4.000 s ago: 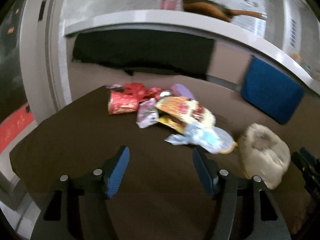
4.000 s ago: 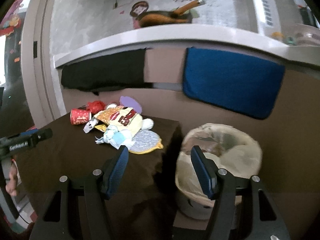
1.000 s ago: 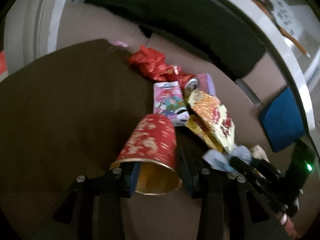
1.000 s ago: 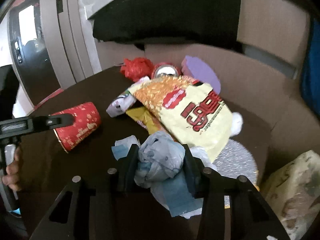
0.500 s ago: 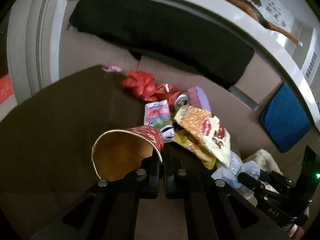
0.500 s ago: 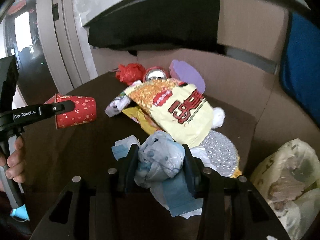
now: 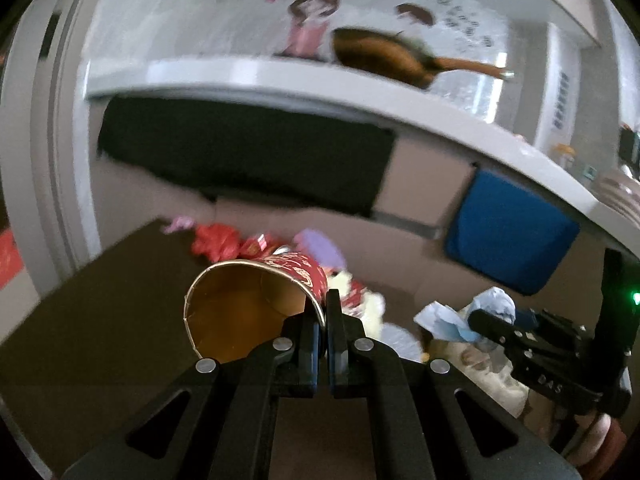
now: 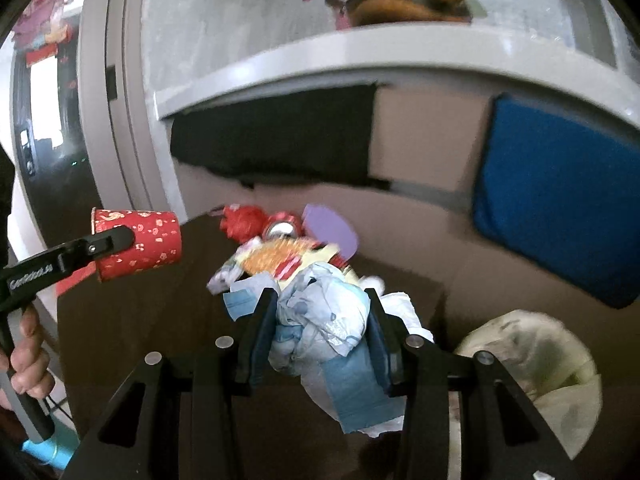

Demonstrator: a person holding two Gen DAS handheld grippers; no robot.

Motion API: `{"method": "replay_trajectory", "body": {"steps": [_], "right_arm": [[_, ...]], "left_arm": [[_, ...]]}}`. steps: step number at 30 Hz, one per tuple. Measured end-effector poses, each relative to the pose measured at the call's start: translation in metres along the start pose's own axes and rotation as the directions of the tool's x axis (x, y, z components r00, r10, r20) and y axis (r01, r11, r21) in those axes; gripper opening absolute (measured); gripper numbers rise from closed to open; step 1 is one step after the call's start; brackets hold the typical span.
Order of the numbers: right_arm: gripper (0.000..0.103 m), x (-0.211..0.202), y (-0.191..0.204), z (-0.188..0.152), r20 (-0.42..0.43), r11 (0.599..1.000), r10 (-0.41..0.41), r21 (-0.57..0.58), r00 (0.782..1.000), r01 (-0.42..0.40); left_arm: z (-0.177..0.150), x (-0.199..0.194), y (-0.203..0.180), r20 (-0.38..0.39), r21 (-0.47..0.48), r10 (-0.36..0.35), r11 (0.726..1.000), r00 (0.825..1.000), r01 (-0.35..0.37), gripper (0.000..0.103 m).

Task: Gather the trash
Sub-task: 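Carry the red cup and tissues over the bin and release both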

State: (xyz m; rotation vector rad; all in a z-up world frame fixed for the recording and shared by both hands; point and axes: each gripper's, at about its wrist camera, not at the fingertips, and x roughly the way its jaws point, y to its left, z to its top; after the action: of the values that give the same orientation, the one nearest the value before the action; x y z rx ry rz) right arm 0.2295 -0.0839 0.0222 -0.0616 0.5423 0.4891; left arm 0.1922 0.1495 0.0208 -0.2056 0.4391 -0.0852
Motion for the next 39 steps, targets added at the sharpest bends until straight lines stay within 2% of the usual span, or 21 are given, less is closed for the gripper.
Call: {"method": "replay_trajectory", "body": {"steps": [6, 13, 20, 27, 39], "right_arm": [[0.039, -0.047, -0.025, 0.013, 0.095, 0.998, -0.065, 0.001, 0.993, 0.065], [0.039, -0.095, -0.071, 0.022, 0.171, 0.985, -0.174, 0.033, 0.970, 0.171], [0.039, -0.120, -0.122, 0.011, 0.174, 0.959, -0.281, 0.094, 0.944, 0.268], [0.040, -0.120, -0.159, -0.003, 0.145, 0.940, -0.329, 0.142, 0.933, 0.310], [0.040, -0.104, -0.186, -0.031, 0.088, 0.928, -0.333, 0.209, 0.939, 0.310]], "left_arm": [[0.016, -0.018, -0.057, 0.062, 0.095, -0.055, 0.994, 0.997, 0.049, 0.002], [0.030, -0.021, -0.131, 0.107, 0.195, -0.151, 0.972, 0.983, 0.128, 0.002], [0.026, 0.001, -0.191, 0.061, 0.246, -0.231, 0.946, 0.971, 0.209, 0.002], [0.014, 0.030, -0.219, 0.002, 0.233, -0.260, 0.939, 0.966, 0.253, 0.002], [-0.011, 0.074, -0.230, -0.097, 0.185, -0.326, 0.922, 0.940, 0.339, 0.002]]}}
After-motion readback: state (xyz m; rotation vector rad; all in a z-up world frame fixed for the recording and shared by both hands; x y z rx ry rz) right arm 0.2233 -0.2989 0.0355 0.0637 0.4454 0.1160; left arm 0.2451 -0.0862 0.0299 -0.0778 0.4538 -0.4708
